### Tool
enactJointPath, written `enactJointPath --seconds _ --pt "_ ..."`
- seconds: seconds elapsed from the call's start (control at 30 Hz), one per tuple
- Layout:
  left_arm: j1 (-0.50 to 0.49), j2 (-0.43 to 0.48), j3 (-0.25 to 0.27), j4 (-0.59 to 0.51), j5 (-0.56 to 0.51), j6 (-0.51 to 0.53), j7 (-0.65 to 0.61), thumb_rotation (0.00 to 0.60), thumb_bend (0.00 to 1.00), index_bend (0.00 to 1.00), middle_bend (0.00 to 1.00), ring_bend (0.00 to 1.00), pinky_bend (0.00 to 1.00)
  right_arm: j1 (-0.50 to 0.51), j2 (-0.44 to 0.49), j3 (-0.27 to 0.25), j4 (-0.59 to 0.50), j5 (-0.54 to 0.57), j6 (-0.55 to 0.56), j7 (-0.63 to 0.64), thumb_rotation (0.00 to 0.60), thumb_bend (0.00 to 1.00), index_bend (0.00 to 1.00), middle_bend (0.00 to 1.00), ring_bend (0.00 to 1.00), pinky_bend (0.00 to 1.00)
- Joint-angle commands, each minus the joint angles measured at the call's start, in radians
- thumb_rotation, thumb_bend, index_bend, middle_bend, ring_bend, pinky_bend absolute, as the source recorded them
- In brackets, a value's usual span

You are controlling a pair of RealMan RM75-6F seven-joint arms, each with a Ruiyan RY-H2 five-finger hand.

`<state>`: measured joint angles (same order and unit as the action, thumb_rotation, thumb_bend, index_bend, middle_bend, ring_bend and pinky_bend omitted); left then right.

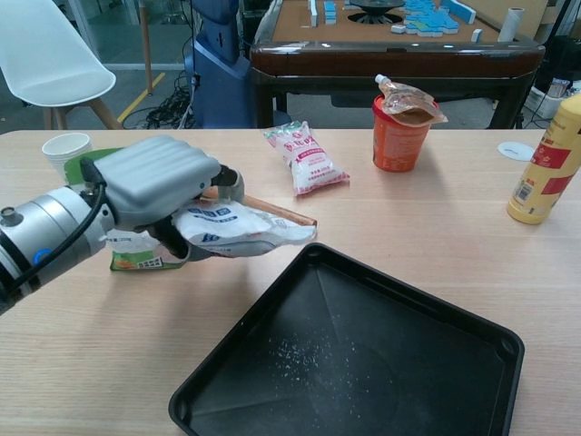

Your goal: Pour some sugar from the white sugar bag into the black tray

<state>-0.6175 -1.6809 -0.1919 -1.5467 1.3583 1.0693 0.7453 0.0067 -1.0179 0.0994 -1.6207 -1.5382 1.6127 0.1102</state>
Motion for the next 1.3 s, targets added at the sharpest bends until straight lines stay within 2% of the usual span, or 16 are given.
enactJointPath --seconds 0.03,0.4,0.83,1.07,1.3 --pt "0.014 0.021 -0.016 -0.023 -0.051 -0.003 -0.084 0.600 0.22 0.43 0.66 0.63 0.72 0.001 -0.001 0.001 0.002 0.002 -0.002 0.000 0.600 0.23 0.40 0.37 0.22 0.24" --pt "0.034 0.044 -0.007 -0.019 -0.153 -0.036 -0.288 0.600 0.22 0.43 0.66 0.63 0.72 -0.001 -0.004 -0.002 0.009 0.003 -0.001 0.006 0.600 0.23 0.40 0.37 0.22 0.24" --pt "0.021 0.065 -0.021 -0.045 -0.289 -0.115 -0.440 0.600 0.22 0.41 0.66 0.63 0.72 -0.006 -0.007 -0.005 0.019 0.004 0.003 0.014 0.600 0.23 0.40 0.37 0.22 0.24" --pt "0.011 0.070 -0.038 -0.052 -0.356 -0.155 -0.525 0.600 0.22 0.37 0.64 0.62 0.72 -0.003 -0.008 -0.003 0.015 0.003 0.001 0.011 0.600 0.23 0.40 0.37 0.22 0.24" --pt "-0.005 0.064 -0.029 -0.042 -0.367 -0.183 -0.569 0.600 0.22 0.28 0.55 0.54 0.70 -0.005 -0.007 -0.004 0.014 0.006 0.001 0.009 0.600 0.23 0.40 0.37 0.22 0.24"
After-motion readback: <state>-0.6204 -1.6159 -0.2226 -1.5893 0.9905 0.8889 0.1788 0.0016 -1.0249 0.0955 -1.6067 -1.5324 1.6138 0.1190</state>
